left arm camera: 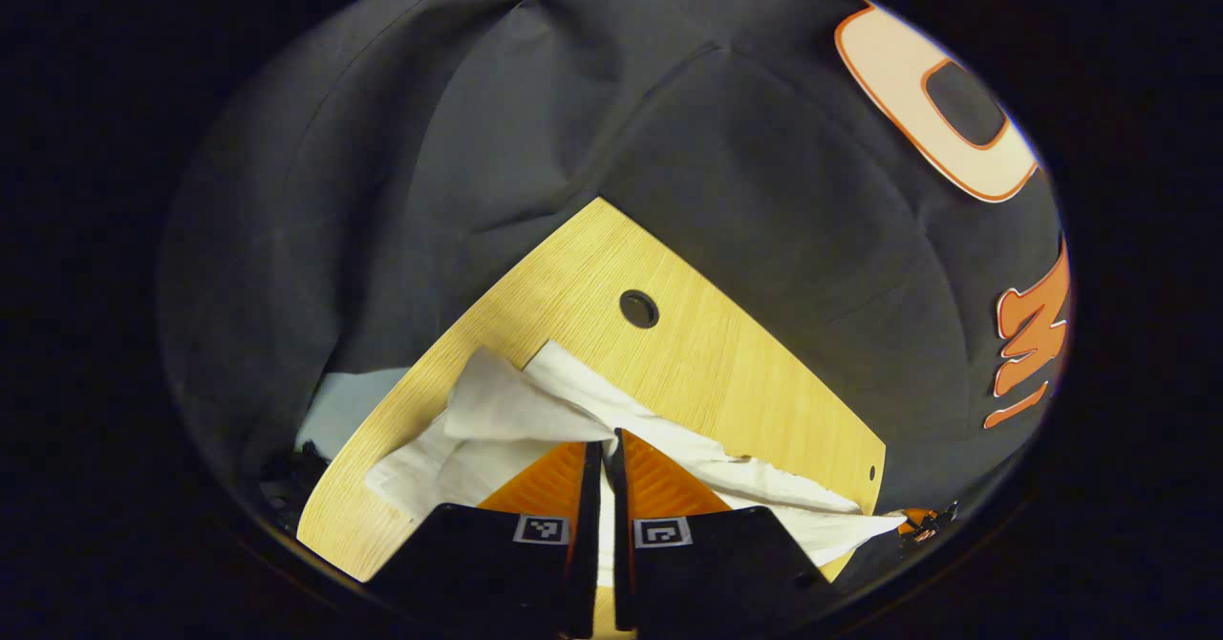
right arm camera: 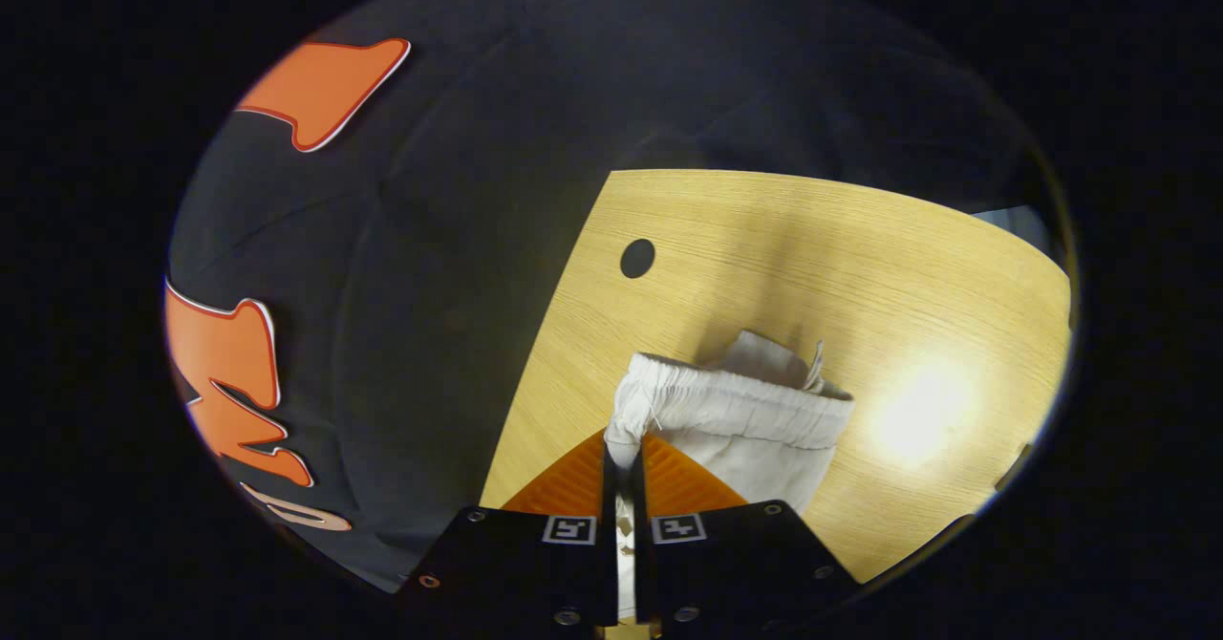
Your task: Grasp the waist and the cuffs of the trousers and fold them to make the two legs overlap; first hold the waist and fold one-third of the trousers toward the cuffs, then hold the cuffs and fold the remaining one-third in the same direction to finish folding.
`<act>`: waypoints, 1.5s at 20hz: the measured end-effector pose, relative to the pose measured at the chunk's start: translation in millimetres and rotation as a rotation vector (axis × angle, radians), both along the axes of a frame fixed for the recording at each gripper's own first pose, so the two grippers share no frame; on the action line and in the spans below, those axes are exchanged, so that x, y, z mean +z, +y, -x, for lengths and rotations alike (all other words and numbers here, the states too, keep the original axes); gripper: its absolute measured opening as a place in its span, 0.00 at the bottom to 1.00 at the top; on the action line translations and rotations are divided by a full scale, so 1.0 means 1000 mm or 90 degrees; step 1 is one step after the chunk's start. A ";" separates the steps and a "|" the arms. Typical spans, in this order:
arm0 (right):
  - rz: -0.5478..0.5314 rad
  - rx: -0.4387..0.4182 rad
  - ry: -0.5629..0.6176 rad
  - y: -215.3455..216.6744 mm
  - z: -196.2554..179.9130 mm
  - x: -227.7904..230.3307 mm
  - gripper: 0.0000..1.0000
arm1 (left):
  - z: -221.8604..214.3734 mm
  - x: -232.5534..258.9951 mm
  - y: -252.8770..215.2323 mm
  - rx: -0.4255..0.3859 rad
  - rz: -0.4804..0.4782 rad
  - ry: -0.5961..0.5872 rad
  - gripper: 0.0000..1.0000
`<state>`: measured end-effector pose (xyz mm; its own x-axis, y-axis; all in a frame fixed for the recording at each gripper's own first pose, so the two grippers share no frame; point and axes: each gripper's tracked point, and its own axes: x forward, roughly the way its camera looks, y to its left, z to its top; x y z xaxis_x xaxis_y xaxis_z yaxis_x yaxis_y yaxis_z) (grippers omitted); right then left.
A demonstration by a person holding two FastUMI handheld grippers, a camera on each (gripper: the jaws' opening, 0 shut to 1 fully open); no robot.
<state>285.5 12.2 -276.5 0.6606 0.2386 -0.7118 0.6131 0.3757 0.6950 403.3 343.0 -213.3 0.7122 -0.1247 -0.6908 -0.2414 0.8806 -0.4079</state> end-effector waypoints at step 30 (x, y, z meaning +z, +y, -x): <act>0.122 0.142 0.200 -0.024 0.096 -0.123 0.96 | 0.077 0.074 -0.076 -0.159 -0.278 0.018 0.99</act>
